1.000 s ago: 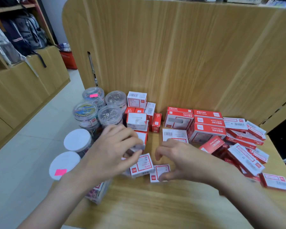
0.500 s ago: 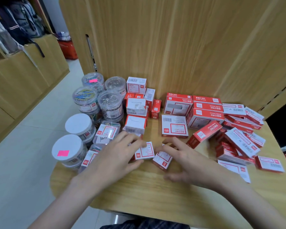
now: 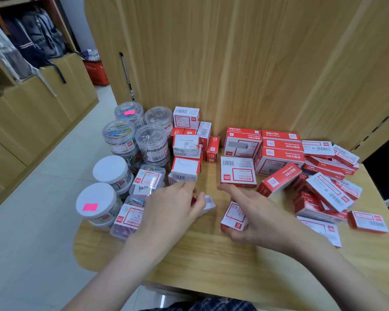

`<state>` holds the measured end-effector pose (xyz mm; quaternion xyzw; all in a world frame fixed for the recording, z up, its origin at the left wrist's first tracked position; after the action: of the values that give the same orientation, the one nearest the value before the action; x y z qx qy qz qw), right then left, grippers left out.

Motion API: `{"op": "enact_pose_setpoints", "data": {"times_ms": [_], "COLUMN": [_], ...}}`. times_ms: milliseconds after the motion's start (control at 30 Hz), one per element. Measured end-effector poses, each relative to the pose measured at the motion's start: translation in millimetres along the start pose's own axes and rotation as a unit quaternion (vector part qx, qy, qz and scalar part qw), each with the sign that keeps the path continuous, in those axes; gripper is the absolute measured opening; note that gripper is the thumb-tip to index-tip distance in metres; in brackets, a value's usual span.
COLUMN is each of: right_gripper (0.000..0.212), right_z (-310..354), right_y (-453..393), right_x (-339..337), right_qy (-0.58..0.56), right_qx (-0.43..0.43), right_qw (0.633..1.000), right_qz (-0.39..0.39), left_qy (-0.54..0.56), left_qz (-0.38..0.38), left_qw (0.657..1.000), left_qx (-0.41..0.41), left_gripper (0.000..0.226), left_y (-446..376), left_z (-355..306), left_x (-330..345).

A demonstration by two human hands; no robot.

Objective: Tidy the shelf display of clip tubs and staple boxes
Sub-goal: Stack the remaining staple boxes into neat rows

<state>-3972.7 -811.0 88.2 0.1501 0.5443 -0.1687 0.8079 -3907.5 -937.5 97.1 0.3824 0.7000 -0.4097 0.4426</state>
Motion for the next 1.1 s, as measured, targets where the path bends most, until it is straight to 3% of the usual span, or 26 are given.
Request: {"op": "enact_pose_setpoints", "data": {"times_ms": [167, 333, 467, 567, 833, 933, 1100], "right_gripper": [0.072, 0.073, 0.076, 0.072, 0.07, 0.07, 0.063], "right_z": [4, -12, -14, -12, -11, -19, -21], "right_y": [-3, -11, -5, -1, -14, -32, -64], "right_x": [-2, -4, 5, 2, -66, -70, -75], "right_qy": [0.055, 0.0, -0.005, -0.009, -0.217, -0.244, -0.191], "right_qx": [0.009, 0.036, 0.023, 0.009, 0.018, 0.043, -0.007], "right_qw": [0.997, 0.998, 0.999, 0.999, 0.954, 0.946, 0.962], "right_qz": [0.051, -0.048, -0.038, -0.044, -0.205, -0.209, -0.197], "left_qy": [0.015, 0.026, 0.078, 0.096, 0.077, 0.079, 0.052], "left_qz": [-0.029, -0.012, -0.008, -0.038, -0.125, -0.133, -0.116], "left_qw": [0.999, 0.998, 0.995, 0.988, 0.979, 0.978, 0.983], "left_qx": [0.024, 0.051, 0.063, 0.116, 0.143, 0.139, 0.13], "left_gripper": [0.032, 0.031, 0.034, 0.028, 0.03, 0.031, 0.034], "left_y": [3, 4, 7, 5, -25, -35, -51], "left_z": [-15, -26, -22, -21, -4, 1, 10], "left_x": [2, 20, 19, 4, -30, -37, -34]}}
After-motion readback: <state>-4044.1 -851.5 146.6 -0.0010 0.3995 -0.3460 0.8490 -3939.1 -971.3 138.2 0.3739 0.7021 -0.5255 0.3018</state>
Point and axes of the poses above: each hand's wrist, its own y-axis away from the middle knuckle, its own x-axis out of the palm, z = x × y, the point moved 7 cm from there along -y, towards the middle knuckle, and after that the axes turned 1 degree about -x, right-handed, at the moved point
